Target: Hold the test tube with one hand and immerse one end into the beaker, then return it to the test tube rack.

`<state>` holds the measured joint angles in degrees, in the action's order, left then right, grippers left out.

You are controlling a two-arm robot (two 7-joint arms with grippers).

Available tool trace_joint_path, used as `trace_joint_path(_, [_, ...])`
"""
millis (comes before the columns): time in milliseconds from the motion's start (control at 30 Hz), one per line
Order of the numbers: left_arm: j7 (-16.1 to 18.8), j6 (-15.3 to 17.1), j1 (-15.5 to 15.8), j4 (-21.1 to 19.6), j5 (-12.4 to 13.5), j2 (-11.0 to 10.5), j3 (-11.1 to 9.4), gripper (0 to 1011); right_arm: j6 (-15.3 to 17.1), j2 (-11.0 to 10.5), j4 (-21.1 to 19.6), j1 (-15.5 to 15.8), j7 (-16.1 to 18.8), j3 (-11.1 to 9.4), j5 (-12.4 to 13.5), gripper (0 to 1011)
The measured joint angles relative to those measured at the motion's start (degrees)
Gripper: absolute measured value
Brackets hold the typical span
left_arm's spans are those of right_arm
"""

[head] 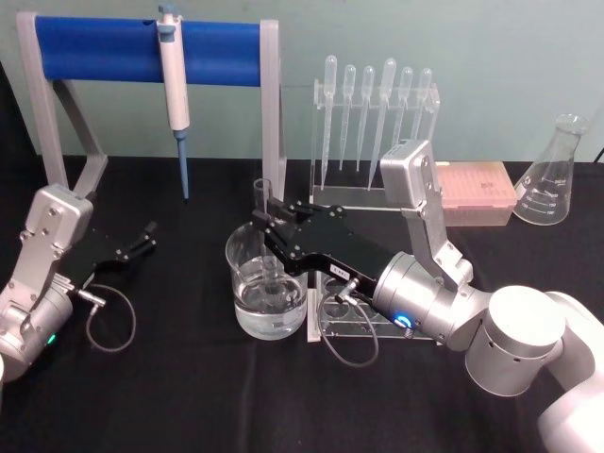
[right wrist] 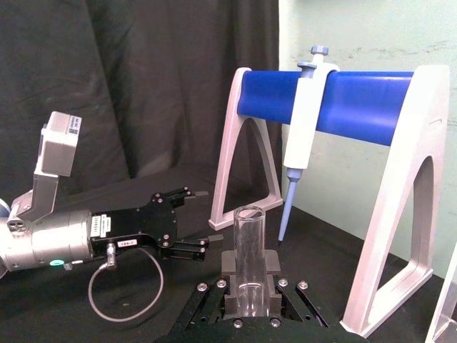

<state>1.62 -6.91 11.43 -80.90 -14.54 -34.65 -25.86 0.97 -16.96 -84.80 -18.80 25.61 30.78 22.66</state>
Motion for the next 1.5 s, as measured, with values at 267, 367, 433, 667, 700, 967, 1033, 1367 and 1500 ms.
trace_joint_path(267, [0.0,0.0,0.0,0.0,0.0,0.0,0.0,1000,0.0,0.0,0.0,0.0,0.0,0.0,0.0,221])
trace_joint_path(367, [0.0,0.0,0.0,0.0,0.0,0.0,0.0,1000,0.0,0.0,0.0,0.0,0.0,0.0,0.0,221])
trace_joint_path(433, [0.0,0.0,0.0,0.0,0.0,0.0,0.0,1000,0.0,0.0,0.0,0.0,0.0,0.0,0.0,221])
trace_joint_path(667, [0.0,0.0,0.0,0.0,0.0,0.0,0.0,1000,0.0,0.0,0.0,0.0,0.0,0.0,0.0,221])
trace_joint_path(700, [0.0,0.0,0.0,0.0,0.0,0.0,0.0,1000,0.0,0.0,0.0,0.0,0.0,0.0,0.0,221])
trace_joint_path(967, [0.0,0.0,0.0,0.0,0.0,0.0,0.0,1000,0.7,-0.7,-4.7,0.2,0.1,-1.4,0.3,221])
trace_joint_path(1033, [0.0,0.0,0.0,0.0,0.0,0.0,0.0,1000,0.9,-1.0,-6.7,0.2,0.1,-2.1,0.8,221])
trace_joint_path(1367, [0.0,0.0,0.0,0.0,0.0,0.0,0.0,1000,4.4,-4.2,-17.5,0.6,-2.2,-5.9,3.0,221])
trace_joint_path(1500, [0.0,0.0,0.0,0.0,0.0,0.0,0.0,1000,6.2,-7.0,-21.9,2.6,-3.9,-8.2,3.7,221])
